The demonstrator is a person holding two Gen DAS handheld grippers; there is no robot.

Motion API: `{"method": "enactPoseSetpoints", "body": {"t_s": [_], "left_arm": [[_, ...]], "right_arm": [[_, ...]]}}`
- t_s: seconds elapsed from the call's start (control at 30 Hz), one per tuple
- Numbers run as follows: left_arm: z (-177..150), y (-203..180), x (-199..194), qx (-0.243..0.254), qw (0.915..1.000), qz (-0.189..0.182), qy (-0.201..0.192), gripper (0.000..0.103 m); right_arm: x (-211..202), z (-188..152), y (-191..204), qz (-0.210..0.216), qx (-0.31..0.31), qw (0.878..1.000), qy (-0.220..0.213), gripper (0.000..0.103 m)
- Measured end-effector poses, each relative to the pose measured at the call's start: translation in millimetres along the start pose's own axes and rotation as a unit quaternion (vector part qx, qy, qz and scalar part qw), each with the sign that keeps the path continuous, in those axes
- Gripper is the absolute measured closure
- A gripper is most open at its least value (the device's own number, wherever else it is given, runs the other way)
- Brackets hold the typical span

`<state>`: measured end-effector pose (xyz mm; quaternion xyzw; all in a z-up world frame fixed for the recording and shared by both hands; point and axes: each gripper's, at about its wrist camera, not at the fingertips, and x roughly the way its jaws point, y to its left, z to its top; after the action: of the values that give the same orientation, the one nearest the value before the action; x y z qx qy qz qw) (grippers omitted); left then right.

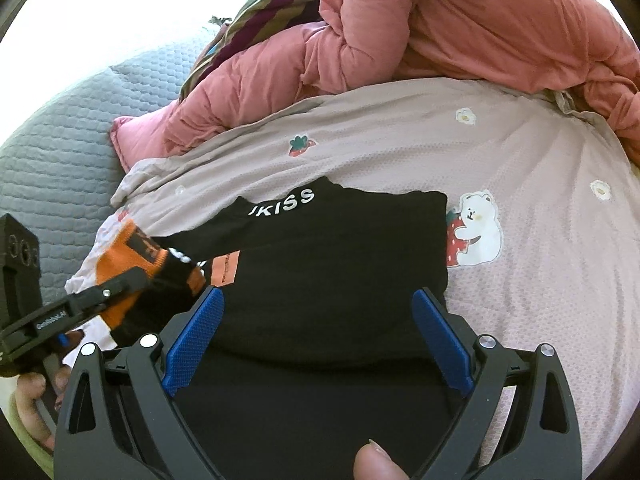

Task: Fold small clothes
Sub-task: 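Grasp the other orange cuff with the left gripper and fold it across the shirt, then grasp the folded cuff with the right gripper, straighten it on the shirt, release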

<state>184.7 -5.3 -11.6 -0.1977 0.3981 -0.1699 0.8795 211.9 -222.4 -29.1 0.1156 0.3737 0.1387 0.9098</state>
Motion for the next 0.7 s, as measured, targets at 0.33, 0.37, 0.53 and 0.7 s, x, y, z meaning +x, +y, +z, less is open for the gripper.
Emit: {"method": "enactPoseSetpoints", "body": {"t_s": [0.33, 0.37, 0.53, 0.7], "left_arm": [[-0.7, 22.1, -22.4, -0.027, 0.9989, 0.023, -0.031, 0.058], [-1.8, 26.7, -24.8, -0.028, 0.9983, 0.04, -0.033, 0.058], [-10.8, 49.1, -37.6, -0.014, 0.9909, 0.126, -0.045, 0.058], [-21.0, 67.8, -45.4, -0.015, 0.9852, 0.164, -0.047, 0.058]], "right_arm": [[14.9, -13.3, 21.5, 0.015, -0.031, 0.999, 0.032, 0.009], [18.1, -15.4, 24.6, 0.017, -0.034, 0.998, 0.04, 0.009], [38.0, -28.2, 40.5, 0.023, -0.052, 0.995, 0.078, 0.01], [57.9, -30.6, 51.3, 0.004, -0.069, 0.994, 0.088, 0.019]]}}
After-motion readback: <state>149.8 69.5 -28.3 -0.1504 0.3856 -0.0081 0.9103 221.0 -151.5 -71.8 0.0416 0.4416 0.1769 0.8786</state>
